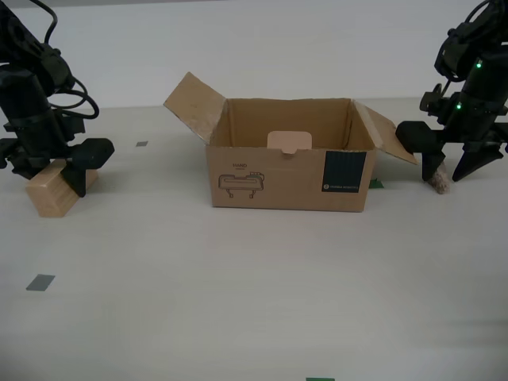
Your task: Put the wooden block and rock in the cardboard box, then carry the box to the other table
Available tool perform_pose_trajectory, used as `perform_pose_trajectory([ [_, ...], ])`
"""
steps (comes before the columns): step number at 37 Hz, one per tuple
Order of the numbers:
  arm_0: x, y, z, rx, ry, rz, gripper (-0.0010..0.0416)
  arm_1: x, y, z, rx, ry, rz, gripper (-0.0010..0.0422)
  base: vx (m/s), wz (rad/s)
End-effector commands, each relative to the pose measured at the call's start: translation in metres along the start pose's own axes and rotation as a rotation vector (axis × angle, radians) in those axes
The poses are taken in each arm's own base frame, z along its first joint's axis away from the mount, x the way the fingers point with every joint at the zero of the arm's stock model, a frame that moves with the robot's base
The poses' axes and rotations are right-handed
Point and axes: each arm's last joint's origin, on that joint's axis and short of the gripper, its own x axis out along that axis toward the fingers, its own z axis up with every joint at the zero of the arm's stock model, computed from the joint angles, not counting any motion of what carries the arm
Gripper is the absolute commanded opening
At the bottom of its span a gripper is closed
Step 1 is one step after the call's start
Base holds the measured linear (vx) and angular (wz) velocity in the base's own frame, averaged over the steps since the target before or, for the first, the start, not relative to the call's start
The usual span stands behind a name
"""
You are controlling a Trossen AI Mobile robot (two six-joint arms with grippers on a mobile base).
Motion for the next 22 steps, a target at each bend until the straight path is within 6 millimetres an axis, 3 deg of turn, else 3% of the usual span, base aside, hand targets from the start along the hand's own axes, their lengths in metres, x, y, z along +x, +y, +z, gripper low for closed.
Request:
perform_pose_trajectory([
  [1, 0.0001, -0.0001, 0.0003, -0.001, -0.003, -0.004, 0.0213, 0.0003, -0.0001, -0.0002, 0.001, 0.001, -0.002, 0.0166, 0.000, 0.000],
  [14, 0.0001, -0.0001, 0.0007, 0.000, -0.008, -0.004, 0.0118, 0.0003, 0.0001, 0.0001, 0.000, -0.002, -0.001, 0.0099, 0.000, 0.000],
  [22, 0.0001, -0.0001, 0.0009, -0.001, -0.009, -0.004, 0.0065, 0.0003, 0.0001, 0.0007, -0.005, -0.008, -0.001, 0.0028, 0.000, 0.000],
])
